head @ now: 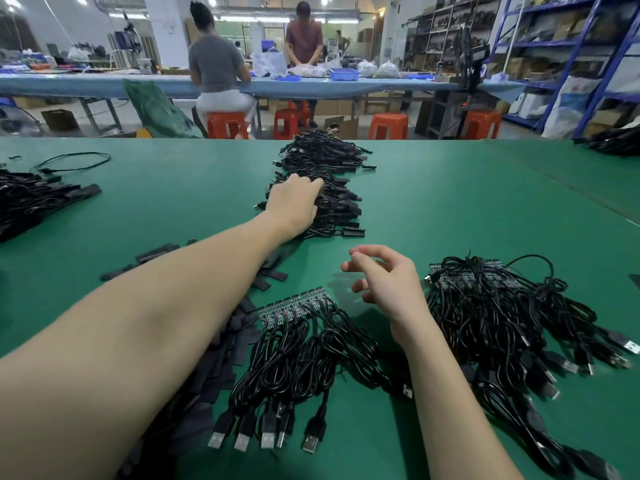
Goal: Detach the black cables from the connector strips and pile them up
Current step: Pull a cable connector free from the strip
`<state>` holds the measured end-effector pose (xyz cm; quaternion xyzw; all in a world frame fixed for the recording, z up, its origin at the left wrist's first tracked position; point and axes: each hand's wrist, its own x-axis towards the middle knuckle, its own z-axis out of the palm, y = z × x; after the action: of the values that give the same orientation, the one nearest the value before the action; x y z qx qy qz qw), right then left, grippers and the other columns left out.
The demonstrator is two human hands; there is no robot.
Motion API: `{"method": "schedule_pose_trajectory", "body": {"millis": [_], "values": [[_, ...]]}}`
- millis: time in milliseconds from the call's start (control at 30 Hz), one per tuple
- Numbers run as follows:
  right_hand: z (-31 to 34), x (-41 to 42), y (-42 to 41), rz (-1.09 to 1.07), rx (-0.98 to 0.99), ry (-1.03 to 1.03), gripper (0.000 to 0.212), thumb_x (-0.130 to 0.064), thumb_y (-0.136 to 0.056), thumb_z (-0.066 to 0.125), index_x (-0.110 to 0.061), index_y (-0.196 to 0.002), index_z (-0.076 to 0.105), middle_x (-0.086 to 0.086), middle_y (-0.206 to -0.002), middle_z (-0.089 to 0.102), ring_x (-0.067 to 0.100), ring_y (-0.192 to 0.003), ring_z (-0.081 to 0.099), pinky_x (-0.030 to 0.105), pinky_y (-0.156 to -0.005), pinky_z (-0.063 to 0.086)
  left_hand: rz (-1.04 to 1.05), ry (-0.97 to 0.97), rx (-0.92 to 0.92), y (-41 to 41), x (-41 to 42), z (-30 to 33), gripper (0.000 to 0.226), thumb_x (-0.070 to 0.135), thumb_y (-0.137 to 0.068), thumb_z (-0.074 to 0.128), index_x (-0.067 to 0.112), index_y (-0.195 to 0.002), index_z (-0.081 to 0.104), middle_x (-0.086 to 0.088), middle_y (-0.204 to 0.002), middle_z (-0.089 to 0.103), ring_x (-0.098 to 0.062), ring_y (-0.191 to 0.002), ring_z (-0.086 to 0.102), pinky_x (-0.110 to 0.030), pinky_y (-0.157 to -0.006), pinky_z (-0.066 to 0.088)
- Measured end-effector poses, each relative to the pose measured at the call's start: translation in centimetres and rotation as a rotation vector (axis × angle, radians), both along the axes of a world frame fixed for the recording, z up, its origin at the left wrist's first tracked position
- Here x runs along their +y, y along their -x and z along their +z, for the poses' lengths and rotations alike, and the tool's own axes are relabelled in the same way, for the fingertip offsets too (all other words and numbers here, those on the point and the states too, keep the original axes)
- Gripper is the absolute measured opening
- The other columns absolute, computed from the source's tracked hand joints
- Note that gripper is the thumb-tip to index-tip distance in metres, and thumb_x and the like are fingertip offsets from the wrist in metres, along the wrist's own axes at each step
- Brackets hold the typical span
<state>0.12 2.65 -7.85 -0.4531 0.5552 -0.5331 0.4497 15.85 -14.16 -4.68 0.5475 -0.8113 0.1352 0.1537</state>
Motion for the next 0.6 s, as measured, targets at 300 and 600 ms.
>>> {"method": "schedule_pose_trajectory", "body": {"millis": [300, 600], "values": [[-0.6, -0.2, -0.2, 0.032, 0.211, 0.019, 0.008, -0.025, -0.093, 0.065, -0.023, -0.089, 0.072, -0.01, -0.077, 0.077, 0.006, -0.051, 0.059, 0.02, -0.057, 0.044, -0.056, 0.036, 0.234, -1.0, 1.8, -1.6, 0.025, 0.027, -0.093, 0.06, 0.018, -0.116, 0.062, -0.001, -0.115, 0.063, -0.024, -0.11, 0.055, -0.041, -0.086, 0.051], [1.0, -0.1, -0.2, 0.264, 0.807, -0.232, 0.024, -0.05, -0.077, 0.081, -0.03, -0.086, 0.072, -0.006, -0.089, 0.071, 0.01, -0.08, 0.064, 0.024, -0.07, 0.048, 0.007, -0.352, 0.688, -0.8, 11.3, -3.3, 0.012, 0.037, -0.091, 0.066, 0.029, -0.083, 0.069, 0.016, -0.082, 0.068, 0.001, -0.079, 0.06, -0.021, -0.074, 0.044]]}}
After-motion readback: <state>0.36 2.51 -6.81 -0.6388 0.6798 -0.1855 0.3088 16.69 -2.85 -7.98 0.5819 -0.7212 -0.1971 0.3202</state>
